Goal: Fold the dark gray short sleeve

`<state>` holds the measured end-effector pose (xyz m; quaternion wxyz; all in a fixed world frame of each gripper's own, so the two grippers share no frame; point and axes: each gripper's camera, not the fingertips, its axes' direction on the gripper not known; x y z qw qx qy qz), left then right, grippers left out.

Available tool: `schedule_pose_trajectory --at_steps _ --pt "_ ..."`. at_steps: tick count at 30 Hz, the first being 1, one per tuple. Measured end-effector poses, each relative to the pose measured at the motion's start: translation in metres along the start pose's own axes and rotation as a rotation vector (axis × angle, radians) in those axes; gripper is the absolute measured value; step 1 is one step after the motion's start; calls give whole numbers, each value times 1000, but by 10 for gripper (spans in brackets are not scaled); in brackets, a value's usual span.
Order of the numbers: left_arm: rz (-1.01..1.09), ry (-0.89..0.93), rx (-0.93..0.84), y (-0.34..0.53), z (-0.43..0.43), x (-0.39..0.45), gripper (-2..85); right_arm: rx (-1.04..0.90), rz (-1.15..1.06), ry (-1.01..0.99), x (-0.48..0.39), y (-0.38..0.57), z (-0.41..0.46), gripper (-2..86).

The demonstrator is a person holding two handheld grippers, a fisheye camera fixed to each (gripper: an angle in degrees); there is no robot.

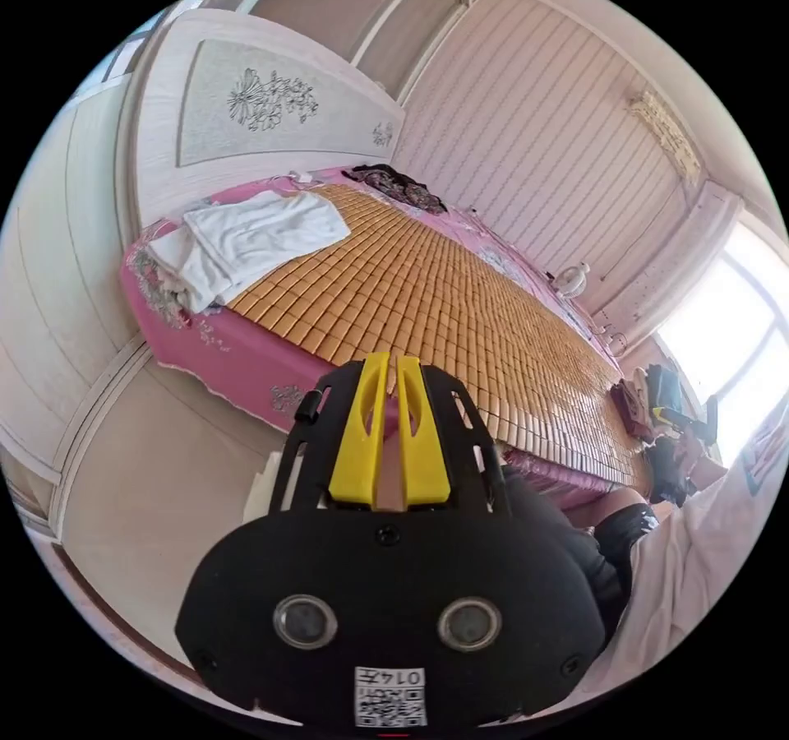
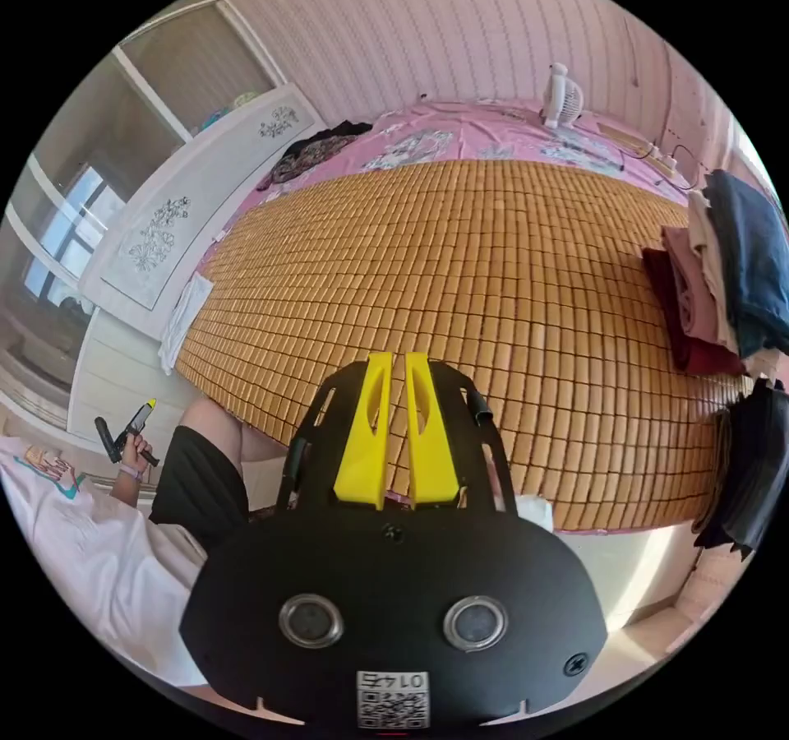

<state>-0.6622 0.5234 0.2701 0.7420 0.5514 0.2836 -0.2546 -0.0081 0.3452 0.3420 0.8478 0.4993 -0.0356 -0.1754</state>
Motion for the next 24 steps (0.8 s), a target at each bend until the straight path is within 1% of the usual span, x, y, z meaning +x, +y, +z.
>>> schedule_pose_trajectory --at_steps 1,3,5,6,8,9,11,12,14,15,16,19,21,23,24 --pt "49 55 15 -6 3 27 -1 62 20 49 9 17 -34 28" --pt "145 141 33 -13 10 77 5 115 45 80 17 42 -66 32" --pt "272 247 23 -14 23 156 19 141 80 78 22 67 -84 39" --pt "302 277 21 -12 25 176 23 158 103 69 25 83 -93 44" --pt "447 418 3 9 39 265 36 191 159 59 32 109 -106 50" --pt "487 451 -7 17 43 288 38 217 198 54 40 126 -116 53" --pt "641 565 -73 58 63 378 41 258 259 73 54 153 -135 56" --pt "683 580 -95 70 68 400 42 284 300 102 64 171 -149 58" --pt "847 585 -160 117 84 483 43 301 358 185 80 195 -171 60" --pt "883 584 -172 128 88 503 43 312 401 264 91 210 -188 62" --pt "939 589 -190 148 95 540 44 346 438 351 100 227 -206 64" --pt "1050 681 -186 196 110 626 51 434 512 501 129 260 -249 82" --pt "1098 740 -202 225 124 677 64 450 554 547 153 270 -271 92" --pt "1150 815 -269 267 151 753 84 463 594 557 179 274 -292 100" --pt "1166 832 -284 279 158 772 86 486 616 553 196 275 -307 104"
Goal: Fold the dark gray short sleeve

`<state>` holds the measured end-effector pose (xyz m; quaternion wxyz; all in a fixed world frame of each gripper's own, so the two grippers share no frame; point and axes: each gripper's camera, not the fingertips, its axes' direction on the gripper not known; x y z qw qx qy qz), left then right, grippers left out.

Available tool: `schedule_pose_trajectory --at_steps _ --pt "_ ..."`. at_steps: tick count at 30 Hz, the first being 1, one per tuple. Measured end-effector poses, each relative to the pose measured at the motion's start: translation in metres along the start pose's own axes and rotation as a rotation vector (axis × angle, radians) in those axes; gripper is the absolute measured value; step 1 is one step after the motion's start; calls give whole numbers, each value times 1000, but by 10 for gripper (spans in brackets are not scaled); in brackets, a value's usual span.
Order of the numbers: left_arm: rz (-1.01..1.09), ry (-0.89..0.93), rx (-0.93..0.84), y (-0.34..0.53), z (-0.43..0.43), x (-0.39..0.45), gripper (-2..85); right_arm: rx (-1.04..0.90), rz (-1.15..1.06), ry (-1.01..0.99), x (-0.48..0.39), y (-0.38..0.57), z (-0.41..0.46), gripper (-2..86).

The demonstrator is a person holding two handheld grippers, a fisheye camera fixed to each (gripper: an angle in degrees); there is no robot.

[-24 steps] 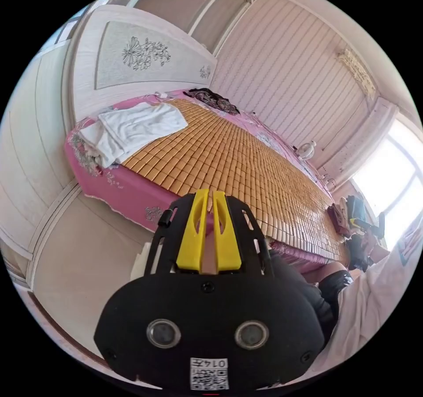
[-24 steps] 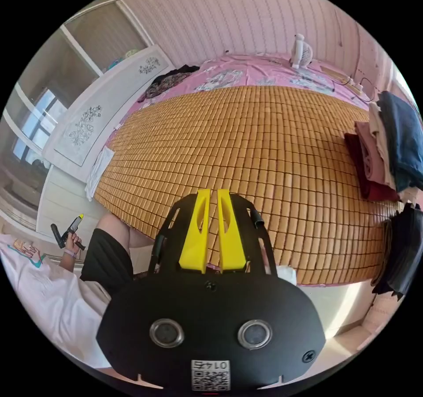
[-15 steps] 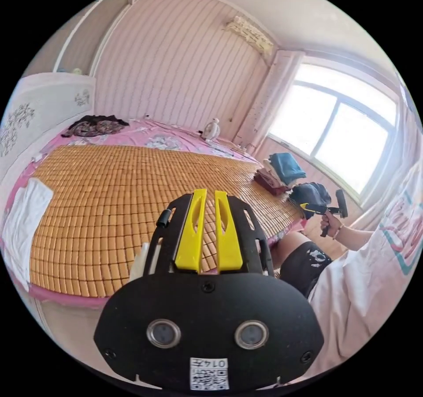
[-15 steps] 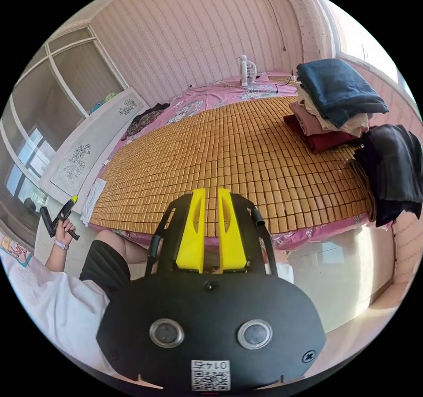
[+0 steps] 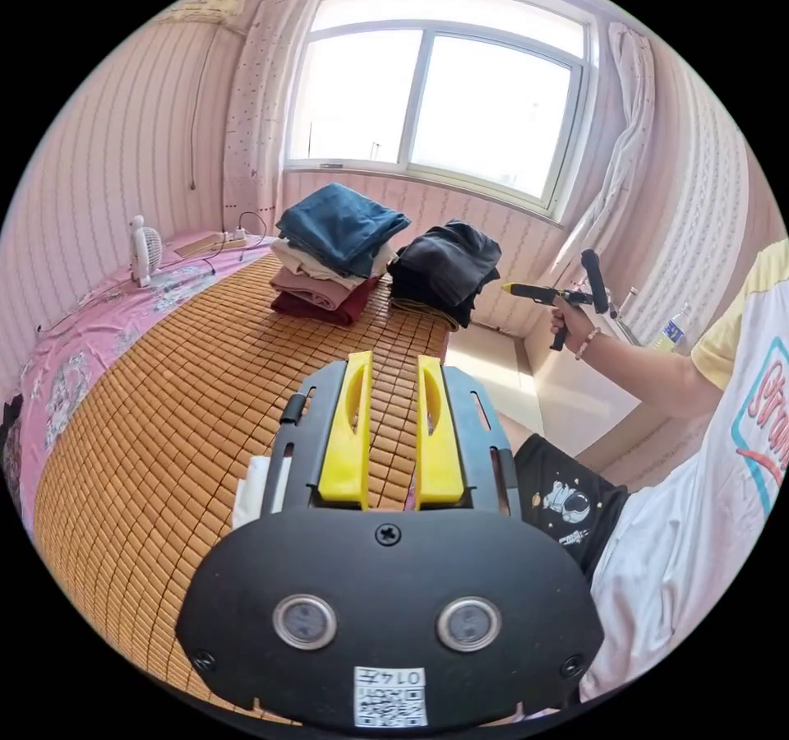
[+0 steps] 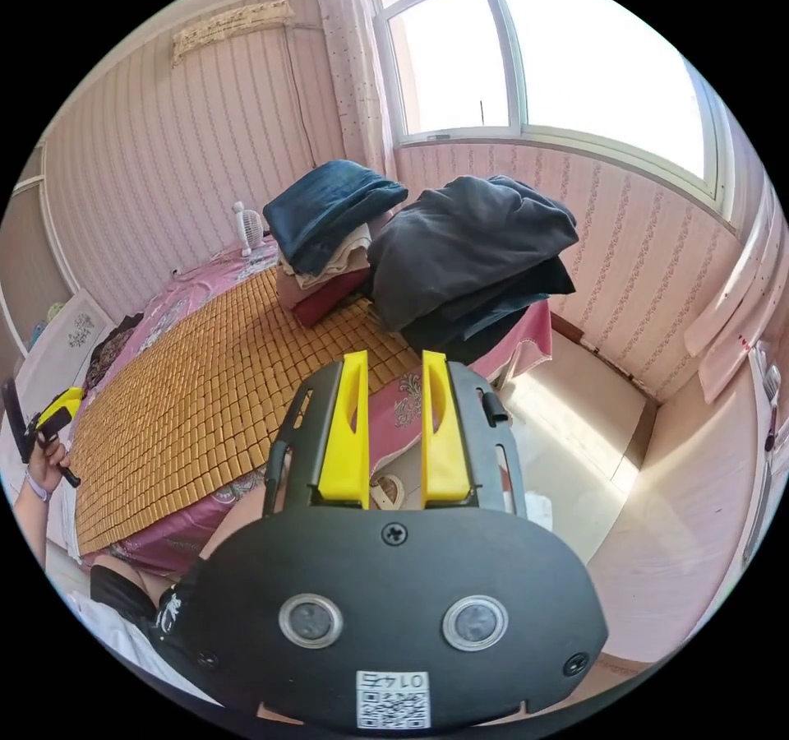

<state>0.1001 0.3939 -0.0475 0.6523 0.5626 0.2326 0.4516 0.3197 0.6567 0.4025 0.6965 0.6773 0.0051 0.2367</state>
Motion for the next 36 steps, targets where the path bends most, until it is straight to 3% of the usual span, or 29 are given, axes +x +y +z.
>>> schedule_pose_trajectory --at_steps 11,15,18,20,22,24,28,36 --pt "249 235 -96 -167 337 154 124 196 57 36 89 -133 0 112" --pt "286 267 -152 -196 407 188 134 117 83 81 111 -147 33 94" --pt "302 225 -172 -207 438 202 82 91 79 96 117 -144 29 40" --pt "317 268 -284 -191 464 210 5 71 92 44 117 -141 11 25" --pt "244 331 -352 -164 469 209 -4 157 188 -264 108 -122 -33 17" --pt "220 329 -313 -132 442 204 -8 211 157 -392 72 -101 -65 13" --pt "68 295 -132 -62 307 145 -10 176 -106 -592 -37 -70 -108 9" --pt "-250 -89 242 93 -29 14 -10 73 -431 -1129 -215 -57 -149 7"
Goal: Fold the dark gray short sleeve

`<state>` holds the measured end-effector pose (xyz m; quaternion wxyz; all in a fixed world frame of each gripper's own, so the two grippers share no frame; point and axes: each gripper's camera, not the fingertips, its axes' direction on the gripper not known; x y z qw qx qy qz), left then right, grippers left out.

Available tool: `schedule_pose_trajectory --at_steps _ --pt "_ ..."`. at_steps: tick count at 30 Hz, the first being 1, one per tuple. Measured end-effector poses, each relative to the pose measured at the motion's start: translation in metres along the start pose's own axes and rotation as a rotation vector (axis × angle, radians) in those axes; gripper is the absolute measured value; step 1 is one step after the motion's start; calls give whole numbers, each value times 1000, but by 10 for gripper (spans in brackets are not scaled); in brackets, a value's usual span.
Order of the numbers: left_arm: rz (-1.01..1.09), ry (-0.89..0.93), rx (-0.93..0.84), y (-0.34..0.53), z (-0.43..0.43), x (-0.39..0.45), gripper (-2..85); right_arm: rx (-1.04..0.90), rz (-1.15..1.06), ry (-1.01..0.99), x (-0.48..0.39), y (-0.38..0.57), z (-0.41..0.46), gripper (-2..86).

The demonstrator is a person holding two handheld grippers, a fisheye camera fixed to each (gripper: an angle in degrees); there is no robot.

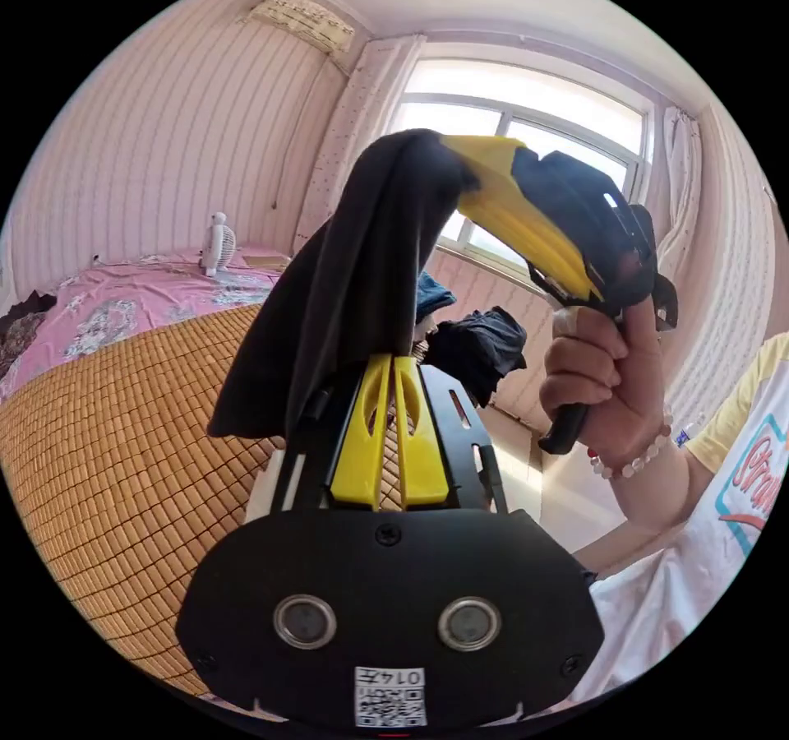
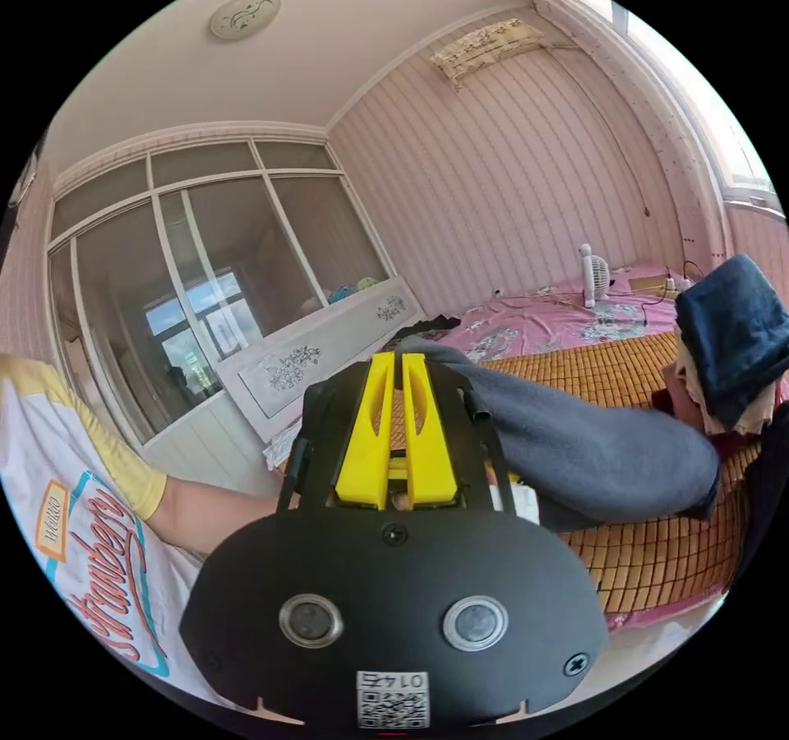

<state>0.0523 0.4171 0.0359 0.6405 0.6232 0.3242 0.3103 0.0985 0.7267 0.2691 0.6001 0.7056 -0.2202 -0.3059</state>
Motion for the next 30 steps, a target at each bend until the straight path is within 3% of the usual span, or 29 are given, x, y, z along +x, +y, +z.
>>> schedule_pose_trajectory --at_steps 5,10,17,21,25,30 --pt "-45 -318 136 30 -174 -38 -10 -28 -134 -134 -64 -42 72 7" --pt "-67 -407 247 52 -250 -69 -10 -13 -132 -196 -75 -46 107 7" --pt "-208 -169 -79 137 -195 -162 -10 -150 10 97 20 13 140 9" --pt "-312 -172 -158 207 -196 -199 -10 -294 282 372 117 89 133 19" --pt "-537 -254 -134 264 -228 -262 -8 -428 437 350 152 151 138 35" --pt "-535 -323 -273 266 -199 -304 11 -621 422 252 141 187 208 92"
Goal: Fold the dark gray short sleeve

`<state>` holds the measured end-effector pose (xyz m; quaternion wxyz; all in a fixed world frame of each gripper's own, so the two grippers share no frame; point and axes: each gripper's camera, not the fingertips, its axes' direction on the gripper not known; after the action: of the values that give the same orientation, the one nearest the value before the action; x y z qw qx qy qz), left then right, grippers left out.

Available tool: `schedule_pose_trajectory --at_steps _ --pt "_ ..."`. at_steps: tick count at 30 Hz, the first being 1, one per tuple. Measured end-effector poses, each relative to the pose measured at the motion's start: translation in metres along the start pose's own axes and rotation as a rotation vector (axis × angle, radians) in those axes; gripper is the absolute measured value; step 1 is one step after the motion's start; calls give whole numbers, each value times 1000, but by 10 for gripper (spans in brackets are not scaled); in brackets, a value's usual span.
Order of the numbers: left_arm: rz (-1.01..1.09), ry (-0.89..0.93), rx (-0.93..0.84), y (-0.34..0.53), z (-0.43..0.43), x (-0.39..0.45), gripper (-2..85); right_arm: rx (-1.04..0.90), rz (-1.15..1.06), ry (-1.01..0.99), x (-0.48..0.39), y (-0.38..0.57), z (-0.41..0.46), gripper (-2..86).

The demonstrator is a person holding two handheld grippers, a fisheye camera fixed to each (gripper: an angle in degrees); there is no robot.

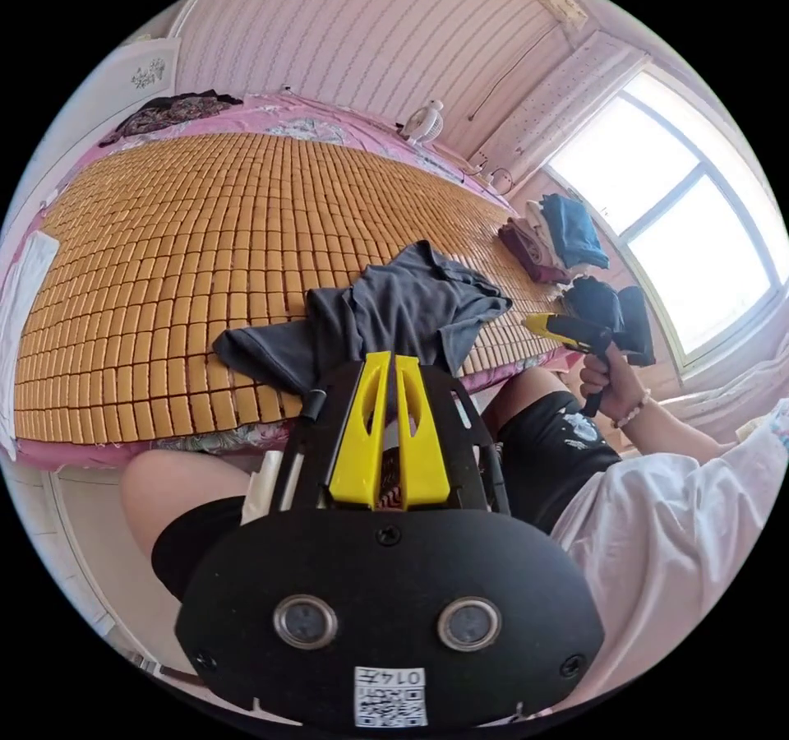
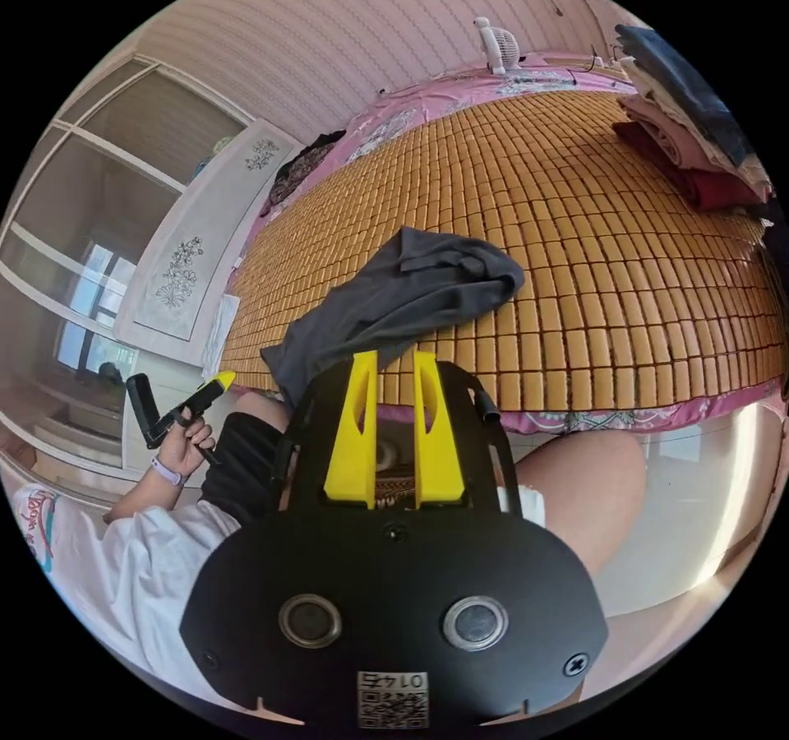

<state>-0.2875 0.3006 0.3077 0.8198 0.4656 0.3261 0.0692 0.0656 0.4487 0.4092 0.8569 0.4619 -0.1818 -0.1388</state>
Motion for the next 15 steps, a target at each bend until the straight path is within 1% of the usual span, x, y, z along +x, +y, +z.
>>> schedule_pose_trajectory --at_steps 1,2,3,6,8,9,10,12,13,15 --pt "-7 -17 -80 -10 22 -3 29 -13 -21 -70 -11 -7 17 102" --pt "-14 -29 -143 -18 43 -5 43 -27 -45 -96 -19 -12 26 107" --pt "-15 -41 -168 -22 54 -5 50 -68 -99 -105 -35 -22 47 110" --pt "11 -145 -249 -39 102 1 66 -178 -186 24 -65 -45 103 115" --pt "22 -237 -337 -53 142 2 58 -237 -176 105 -65 -55 134 105" --pt "35 -245 -341 -58 147 3 55 -273 -151 166 -61 -59 152 95" --pt "45 -246 -350 -67 154 4 51 -286 -149 175 -58 -62 163 87" --pt "63 -245 -383 -79 162 5 33 -281 -119 156 -53 -72 166 70" --pt "115 -233 -403 -85 164 8 14 -304 -109 139 -49 -78 168 53" --pt "158 -238 -395 -97 153 8 -1 -276 -133 132 -45 -83 157 28"
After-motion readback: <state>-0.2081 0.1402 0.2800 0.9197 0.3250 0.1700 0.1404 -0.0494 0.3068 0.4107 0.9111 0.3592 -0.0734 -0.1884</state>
